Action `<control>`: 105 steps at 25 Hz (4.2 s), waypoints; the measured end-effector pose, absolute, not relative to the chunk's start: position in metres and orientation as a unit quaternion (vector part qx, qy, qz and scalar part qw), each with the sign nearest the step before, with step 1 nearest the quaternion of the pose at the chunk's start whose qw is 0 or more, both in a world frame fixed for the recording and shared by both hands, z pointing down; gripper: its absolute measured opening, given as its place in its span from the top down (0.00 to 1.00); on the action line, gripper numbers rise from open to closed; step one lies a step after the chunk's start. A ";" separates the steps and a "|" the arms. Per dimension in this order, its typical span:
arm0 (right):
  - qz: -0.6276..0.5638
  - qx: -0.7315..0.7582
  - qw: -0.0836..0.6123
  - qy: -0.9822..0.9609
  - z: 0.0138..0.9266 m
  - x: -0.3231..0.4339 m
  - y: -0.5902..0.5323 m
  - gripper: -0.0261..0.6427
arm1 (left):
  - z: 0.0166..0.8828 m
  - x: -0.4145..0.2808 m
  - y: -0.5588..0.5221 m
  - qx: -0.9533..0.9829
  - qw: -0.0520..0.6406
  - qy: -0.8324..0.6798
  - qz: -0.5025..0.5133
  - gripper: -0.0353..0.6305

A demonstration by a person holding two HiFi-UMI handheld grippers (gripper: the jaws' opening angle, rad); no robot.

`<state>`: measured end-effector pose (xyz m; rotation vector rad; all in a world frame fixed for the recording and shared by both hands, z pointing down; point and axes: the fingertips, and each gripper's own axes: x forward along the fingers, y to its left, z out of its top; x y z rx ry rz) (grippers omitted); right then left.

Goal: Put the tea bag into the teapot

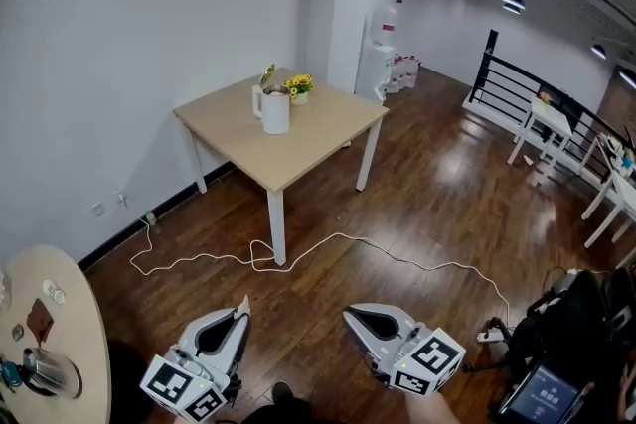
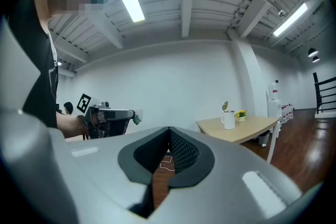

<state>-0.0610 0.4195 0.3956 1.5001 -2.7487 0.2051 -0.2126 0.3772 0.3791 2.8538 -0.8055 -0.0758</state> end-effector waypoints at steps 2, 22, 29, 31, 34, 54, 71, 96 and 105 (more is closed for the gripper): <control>0.069 0.480 0.005 -0.874 0.397 -0.063 0.399 0.96 | 0.376 -0.213 0.356 0.959 0.090 -0.268 -0.034 0.88; 0.079 0.489 0.009 -0.869 0.394 -0.051 0.267 0.96 | 0.389 -0.187 0.213 0.961 0.120 -0.247 -0.045 0.88; 0.074 0.467 0.000 -0.881 0.396 -0.019 0.201 0.96 | 0.383 -0.151 0.157 0.959 0.104 -0.261 -0.039 0.88; 0.069 0.461 -0.002 -0.885 0.392 -0.008 0.182 0.96 | 0.380 -0.138 0.138 0.958 0.102 -0.266 -0.040 0.88; 0.064 0.452 -0.003 -0.890 0.385 0.009 0.157 0.96 | 0.373 -0.121 0.114 0.955 0.104 -0.273 -0.047 0.88; 0.069 0.421 -0.018 -0.904 0.382 0.099 0.034 0.96 | 0.372 -0.024 0.008 0.954 0.090 -0.287 -0.017 0.88; 0.065 0.445 0.007 -0.893 0.384 0.099 -0.111 0.96 | 0.369 -0.029 -0.142 0.958 0.085 -0.272 -0.034 0.88; 0.085 0.447 0.022 -0.890 0.392 0.088 -0.278 0.96 | 0.379 -0.032 -0.317 0.961 0.115 -0.248 -0.034 0.88; 0.086 0.407 0.031 -0.909 0.400 0.112 -0.343 0.96 | 0.381 0.002 -0.374 0.953 0.110 -0.280 -0.023 0.88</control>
